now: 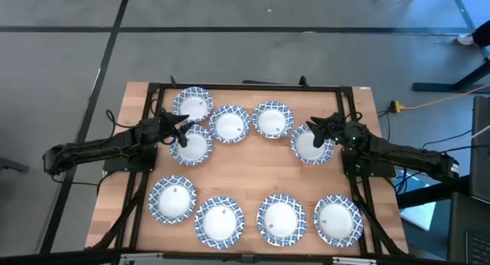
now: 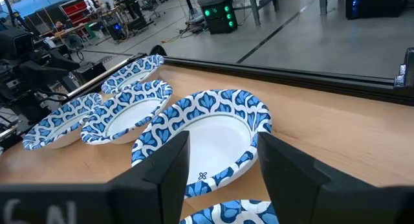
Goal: Nest bowls inside each other
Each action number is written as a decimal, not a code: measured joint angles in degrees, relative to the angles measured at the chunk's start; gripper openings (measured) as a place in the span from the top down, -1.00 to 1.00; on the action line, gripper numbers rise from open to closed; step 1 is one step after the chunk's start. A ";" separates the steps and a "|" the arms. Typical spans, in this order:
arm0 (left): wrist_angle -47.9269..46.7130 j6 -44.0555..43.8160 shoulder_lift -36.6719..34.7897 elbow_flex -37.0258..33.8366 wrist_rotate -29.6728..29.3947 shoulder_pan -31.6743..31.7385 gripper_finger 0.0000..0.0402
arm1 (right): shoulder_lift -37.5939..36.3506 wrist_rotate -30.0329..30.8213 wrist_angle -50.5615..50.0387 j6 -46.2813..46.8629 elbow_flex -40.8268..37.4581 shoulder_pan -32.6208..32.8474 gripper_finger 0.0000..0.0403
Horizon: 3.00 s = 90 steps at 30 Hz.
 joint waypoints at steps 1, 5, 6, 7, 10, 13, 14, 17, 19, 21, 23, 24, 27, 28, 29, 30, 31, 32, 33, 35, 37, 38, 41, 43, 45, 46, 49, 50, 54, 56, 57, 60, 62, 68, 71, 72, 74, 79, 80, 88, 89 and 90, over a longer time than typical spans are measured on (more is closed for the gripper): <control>0.01 0.00 0.00 0.00 0.00 0.00 0.12 | 0.00 0.00 0.00 -0.02 0.00 -0.01 0.10; 0.00 0.00 -0.01 0.01 0.00 -0.01 0.12 | 0.01 0.00 0.00 -0.02 0.00 0.00 0.10; 0.00 0.00 -0.01 -0.01 0.00 0.00 0.12 | 0.01 0.00 0.00 -0.02 0.00 -0.01 0.10; 0.00 0.00 -0.02 -0.01 0.02 0.00 0.12 | 0.00 0.00 0.00 0.00 0.00 0.00 0.10; 0.02 0.00 -0.02 -0.01 0.00 -0.02 0.12 | 0.01 0.00 0.00 0.00 -0.01 0.00 0.10; 0.02 0.00 -0.01 0.00 0.00 -0.02 0.12 | 0.00 0.00 0.00 0.05 0.00 0.00 0.10; 0.01 0.00 -0.02 0.01 0.00 -0.02 0.12 | 0.00 0.00 0.00 0.05 0.00 0.00 0.10; 0.02 0.00 0.00 0.01 0.00 0.00 0.12 | -0.01 0.00 0.00 0.01 0.00 0.00 0.10; 0.02 0.00 -0.02 0.01 0.00 -0.02 0.12 | 0.01 0.00 0.00 0.05 0.00 0.00 0.10; 0.01 0.00 0.00 0.01 0.00 -0.01 0.12 | -0.01 0.00 0.00 -0.02 0.00 -0.01 0.10; 0.00 0.00 -0.01 0.00 0.00 -0.02 0.12 | -0.01 0.00 0.07 -0.04 -0.01 -0.01 0.10; 0.01 0.00 -0.01 0.00 0.00 -0.01 0.12 | 0.01 0.01 0.28 -0.04 0.00 -0.02 0.10; 0.02 0.00 -0.02 0.01 0.00 -0.02 0.12 | -0.01 0.00 0.85 -0.04 0.00 -0.02 0.10; 0.00 0.00 0.00 0.01 0.00 -0.01 0.12 | -0.01 0.00 0.76 -0.04 0.00 -0.01 0.10; 0.02 0.00 -0.02 0.01 0.00 0.00 0.12 | -0.01 0.00 0.68 -0.04 -0.02 -0.02 0.10; 0.00 0.00 -0.01 0.01 0.00 -0.02 0.12 | -0.01 0.00 0.66 -0.04 0.00 -0.02 0.10; 0.01 0.00 -0.02 0.00 0.00 0.00 0.12 | -0.01 0.00 0.63 -0.06 0.00 -0.01 0.10; 0.00 0.00 -0.01 -0.01 0.00 -0.01 0.12 | -0.01 0.00 0.62 -0.06 0.00 -0.01 0.10; 0.01 0.00 0.00 0.01 0.02 -0.01 0.12 | -0.01 0.00 0.63 -0.06 0.00 -0.02 0.10; 0.01 0.00 -0.01 -0.01 0.00 -0.01 0.12 | -0.01 0.00 0.63 -0.06 0.00 0.00 0.10; 0.00 0.00 -0.01 -0.01 0.00 -0.01 0.12 | -0.01 0.00 0.62 -0.08 0.00 -0.02 0.10; 0.00 0.00 0.00 0.01 0.00 -0.02 0.12 | -0.01 0.00 0.61 -0.06 0.00 -0.01 0.10; 0.00 0.00 -0.02 -0.01 0.00 -0.02 0.12 | -0.01 0.00 0.88 -0.08 0.00 0.00 0.10; 0.02 0.00 0.00 0.00 0.00 -0.02 0.12 | -0.01 0.00 1.31 -0.08 0.00 -0.02 0.10; 0.00 0.00 -0.01 0.00 0.00 -0.02 0.12 | -0.01 0.00 1.63 -0.08 0.00 0.00 0.10; 0.01 0.00 -0.01 0.01 0.00 -0.01 0.12 | -0.01 0.00 1.66 -0.08 0.00 0.00 0.10; 0.00 0.00 -0.02 0.01 0.00 0.00 0.12 | -0.01 0.01 1.77 -0.08 0.00 -0.01 0.10; 0.00 0.00 -0.02 0.00 0.00 -0.01 0.12 | -0.01 0.30 1.90 -0.08 0.00 0.00 0.10; 0.01 0.00 -0.01 0.00 0.00 -0.01 0.12 | -0.01 3.07 2.97 -0.11 0.00 -0.02 0.10; 0.01 0.00 0.00 0.00 0.00 -0.02 0.12 | -0.01 3.42 3.74 -0.11 0.00 -0.02 0.10; 0.00 0.00 -0.01 0.00 0.00 -0.01 0.12 | 0.01 3.43 4.14 -0.11 0.00 -0.02 0.10; 0.02 0.00 -0.01 -0.01 0.01 -0.02 0.12 | -0.03 3.45 5.61 -0.11 0.00 -0.02 0.10; 0.01 0.00 -0.01 0.01 0.00 -0.02 0.12 | 0.01 3.43 6.40 -0.37 0.00 -0.02 0.10; 0.02 0.00 0.00 0.01 0.00 -0.02 0.12 | -0.01 -4.65 10.69 -7.54 0.35 -0.02 0.10; 0.12 0.00 -0.02 0.01 -1.07 -0.02 0.12 | 0.32 -8.41 6.58 -7.46 3.35 0.06 0.10; 0.11 0.00 -0.01 -0.01 -2.01 -0.02 0.12 | 0.91 -9.06 4.21 -7.49 4.88 0.15 0.10; 0.15 0.00 -0.02 0.01 -3.03 -0.02 0.12 | 2.43 -10.15 -1.07 -8.10 8.18 0.42 0.10; 0.15 0.00 0.00 0.00 -3.19 -0.02 0.12 | 9.76 -13.07 -14.58 -10.73 19.79 2.35 0.10; 0.15 0.00 -0.01 0.01 -3.19 -0.02 0.12 | 11.70 -13.58 -17.55 -10.74 22.32 2.86 0.10; 0.12 -0.03 0.00 0.01 -3.12 -0.02 0.12 | 29.18 -15.04 -39.35 -8.22 37.63 8.44 0.10; 0.10 -0.05 -0.01 0.00 -3.10 -0.02 0.12 | 31.24 -15.05 -41.27 -7.14 38.45 9.24 0.10; 0.09 -0.13 -0.02 0.01 -3.10 -0.02 0.12 | 33.16 -15.02 -42.75 -5.98 38.96 10.00 0.10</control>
